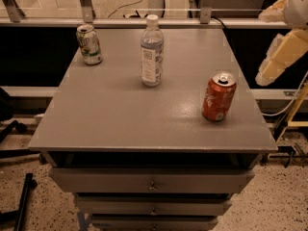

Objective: Knock blue plastic bottle over

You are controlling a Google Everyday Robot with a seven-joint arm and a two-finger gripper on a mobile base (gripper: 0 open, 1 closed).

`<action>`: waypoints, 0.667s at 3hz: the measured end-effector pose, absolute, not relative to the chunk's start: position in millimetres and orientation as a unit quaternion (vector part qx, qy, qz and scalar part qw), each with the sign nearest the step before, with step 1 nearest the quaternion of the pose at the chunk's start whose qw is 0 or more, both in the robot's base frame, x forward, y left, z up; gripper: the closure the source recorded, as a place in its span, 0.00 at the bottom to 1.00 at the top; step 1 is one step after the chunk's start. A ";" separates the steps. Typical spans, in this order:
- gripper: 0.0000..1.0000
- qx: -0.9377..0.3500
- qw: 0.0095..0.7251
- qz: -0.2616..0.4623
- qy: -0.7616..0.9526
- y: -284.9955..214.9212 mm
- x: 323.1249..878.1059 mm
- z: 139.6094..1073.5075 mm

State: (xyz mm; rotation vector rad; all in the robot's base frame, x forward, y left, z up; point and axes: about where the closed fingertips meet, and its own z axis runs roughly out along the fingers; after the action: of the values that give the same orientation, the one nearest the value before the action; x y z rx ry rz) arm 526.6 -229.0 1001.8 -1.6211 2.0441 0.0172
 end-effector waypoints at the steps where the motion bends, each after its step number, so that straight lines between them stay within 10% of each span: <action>1: 0.00 -0.599 0.263 0.006 0.756 -229.0 526.6 1001.8; 2: 0.00 -0.611 0.280 0.017 0.740 -202.0 546.8 1000.5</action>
Offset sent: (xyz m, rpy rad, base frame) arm 0.0539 0.0713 -0.0037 0.0835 -0.0531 0.1099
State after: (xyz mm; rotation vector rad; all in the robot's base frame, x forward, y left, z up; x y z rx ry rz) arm 546.8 -202.0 1000.5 -1.6376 1.9850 0.0452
